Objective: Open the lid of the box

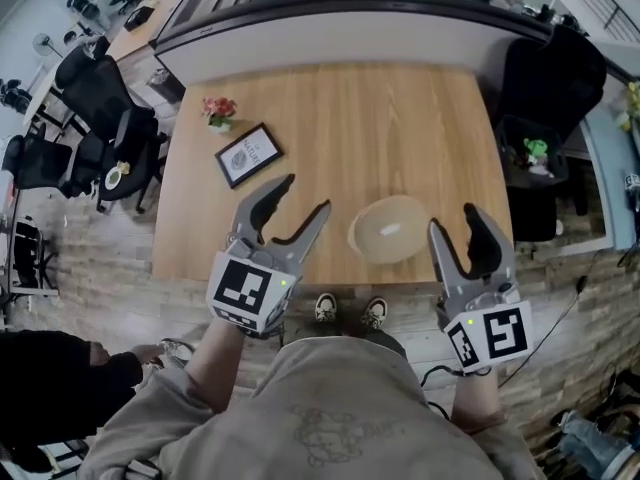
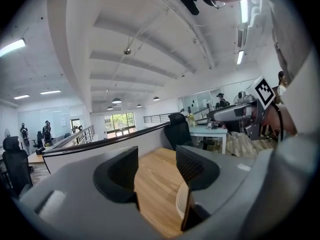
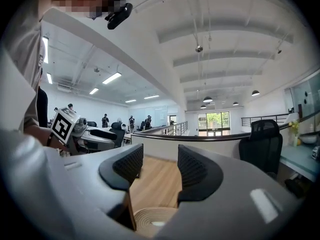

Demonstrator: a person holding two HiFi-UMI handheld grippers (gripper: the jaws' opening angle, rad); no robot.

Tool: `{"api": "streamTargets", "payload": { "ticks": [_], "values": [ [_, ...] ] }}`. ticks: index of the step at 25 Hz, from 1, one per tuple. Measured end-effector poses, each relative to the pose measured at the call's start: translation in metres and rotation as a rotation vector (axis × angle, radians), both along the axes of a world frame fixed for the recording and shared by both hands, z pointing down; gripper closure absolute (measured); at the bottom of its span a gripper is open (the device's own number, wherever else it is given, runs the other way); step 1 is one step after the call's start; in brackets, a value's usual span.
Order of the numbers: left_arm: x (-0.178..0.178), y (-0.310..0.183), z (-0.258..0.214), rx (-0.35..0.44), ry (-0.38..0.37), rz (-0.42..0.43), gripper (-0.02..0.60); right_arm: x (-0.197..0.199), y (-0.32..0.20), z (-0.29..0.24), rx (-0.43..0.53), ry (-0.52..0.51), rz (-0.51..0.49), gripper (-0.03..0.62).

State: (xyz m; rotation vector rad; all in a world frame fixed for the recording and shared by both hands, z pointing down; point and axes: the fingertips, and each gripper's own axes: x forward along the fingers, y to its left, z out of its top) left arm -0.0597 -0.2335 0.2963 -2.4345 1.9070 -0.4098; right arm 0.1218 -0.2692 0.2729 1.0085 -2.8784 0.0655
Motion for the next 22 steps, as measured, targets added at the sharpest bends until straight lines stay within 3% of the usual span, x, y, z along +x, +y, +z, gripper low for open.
{"api": "streamTargets", "payload": {
  "ticks": [7, 14, 19, 22],
  "values": [
    [-0.01, -0.01, 0.064, -0.134, -0.019, 0.044, 0.344, -0.026, -0.004, 0.065, -0.101, 0.1, -0.03, 0.393],
    [-0.012, -0.014, 0.119, -0.197, -0.014, 0.102, 0.344, -0.054, -0.006, 0.147, -0.2, 0.238, -0.075, 0.393],
    [-0.01, -0.01, 0.188, -0.316, -0.085, 0.159, 0.344, -0.07, 0.001, 0.203, -0.319, 0.287, -0.119, 0.393],
    [-0.012, -0.005, 0.229, -0.385, -0.067, 0.169, 0.344, -0.076, 0.008, 0.236, -0.373, 0.333, -0.143, 0.393]
  ]
}}
